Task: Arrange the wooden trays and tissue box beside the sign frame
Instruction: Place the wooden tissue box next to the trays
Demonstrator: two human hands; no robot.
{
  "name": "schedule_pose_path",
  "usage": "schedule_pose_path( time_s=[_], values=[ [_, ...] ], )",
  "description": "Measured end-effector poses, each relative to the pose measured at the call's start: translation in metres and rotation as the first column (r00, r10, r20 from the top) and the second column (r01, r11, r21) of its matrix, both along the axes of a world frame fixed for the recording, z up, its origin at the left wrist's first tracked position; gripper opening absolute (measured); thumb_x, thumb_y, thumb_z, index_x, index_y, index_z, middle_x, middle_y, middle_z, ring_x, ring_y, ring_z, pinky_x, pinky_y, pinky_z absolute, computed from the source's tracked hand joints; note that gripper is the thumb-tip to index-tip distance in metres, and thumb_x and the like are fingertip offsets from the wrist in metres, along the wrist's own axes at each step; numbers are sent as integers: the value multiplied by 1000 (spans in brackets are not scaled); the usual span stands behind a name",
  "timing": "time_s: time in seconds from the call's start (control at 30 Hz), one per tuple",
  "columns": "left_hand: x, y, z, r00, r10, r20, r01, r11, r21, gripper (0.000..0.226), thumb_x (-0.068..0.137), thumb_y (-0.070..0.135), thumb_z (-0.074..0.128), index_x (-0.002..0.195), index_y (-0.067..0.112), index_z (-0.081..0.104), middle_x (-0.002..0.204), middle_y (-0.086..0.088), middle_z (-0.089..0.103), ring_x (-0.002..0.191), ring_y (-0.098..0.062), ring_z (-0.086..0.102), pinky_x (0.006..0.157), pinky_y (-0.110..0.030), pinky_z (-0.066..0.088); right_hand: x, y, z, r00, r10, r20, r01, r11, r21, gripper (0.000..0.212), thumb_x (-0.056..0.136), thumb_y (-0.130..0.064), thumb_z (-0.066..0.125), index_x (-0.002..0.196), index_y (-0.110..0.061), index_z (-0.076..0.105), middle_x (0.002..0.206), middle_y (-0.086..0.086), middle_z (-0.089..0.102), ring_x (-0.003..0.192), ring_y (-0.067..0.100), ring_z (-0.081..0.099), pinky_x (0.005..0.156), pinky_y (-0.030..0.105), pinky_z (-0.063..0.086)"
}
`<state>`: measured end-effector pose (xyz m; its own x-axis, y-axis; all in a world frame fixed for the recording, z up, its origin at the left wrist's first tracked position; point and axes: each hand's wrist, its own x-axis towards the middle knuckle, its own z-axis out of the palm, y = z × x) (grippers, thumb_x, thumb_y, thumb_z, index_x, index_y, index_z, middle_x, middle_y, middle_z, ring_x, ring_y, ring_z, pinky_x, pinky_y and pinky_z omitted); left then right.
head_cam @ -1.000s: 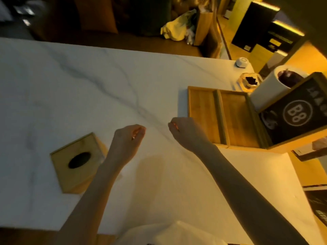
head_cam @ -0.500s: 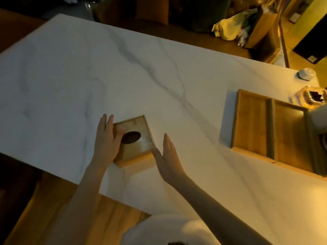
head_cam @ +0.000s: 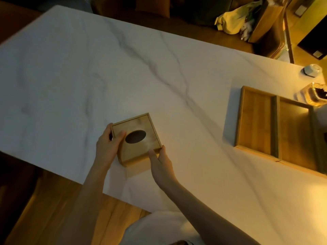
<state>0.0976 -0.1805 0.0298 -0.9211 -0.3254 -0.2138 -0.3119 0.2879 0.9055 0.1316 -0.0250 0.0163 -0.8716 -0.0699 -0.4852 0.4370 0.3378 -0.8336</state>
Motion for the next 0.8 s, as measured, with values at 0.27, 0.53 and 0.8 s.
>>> schedule_pose_path(
  time_s=[0.27,0.53,0.8],
  values=[
    [-11,26,9,993,-81,-90,74,994,-75,18,86,28,55,100,17,52,84,6,59,79,-10,55,72,-29,46,-11,30,13,987,-82,-139,99,988,122,75,79,-64,33,132,-11,37,129,11,54,115,31,51,96,45,43],
    [-32,88,40,950,-266,-167,239,957,-164,32,86,28,54,111,9,49,90,-4,60,76,-11,54,59,-8,44,-4,88,41,912,-278,-302,308,950,56,37,89,-41,46,120,-21,50,108,-2,64,95,14,57,83,32,49],
    [-25,173,54,849,-483,-213,465,876,-130,27,87,22,53,108,6,50,100,-6,62,85,-14,57,61,3,43,22,164,50,787,-508,-349,563,823,72,30,89,-34,51,107,-12,59,74,-10,56,65,4,49,56,17,34]
  ],
)
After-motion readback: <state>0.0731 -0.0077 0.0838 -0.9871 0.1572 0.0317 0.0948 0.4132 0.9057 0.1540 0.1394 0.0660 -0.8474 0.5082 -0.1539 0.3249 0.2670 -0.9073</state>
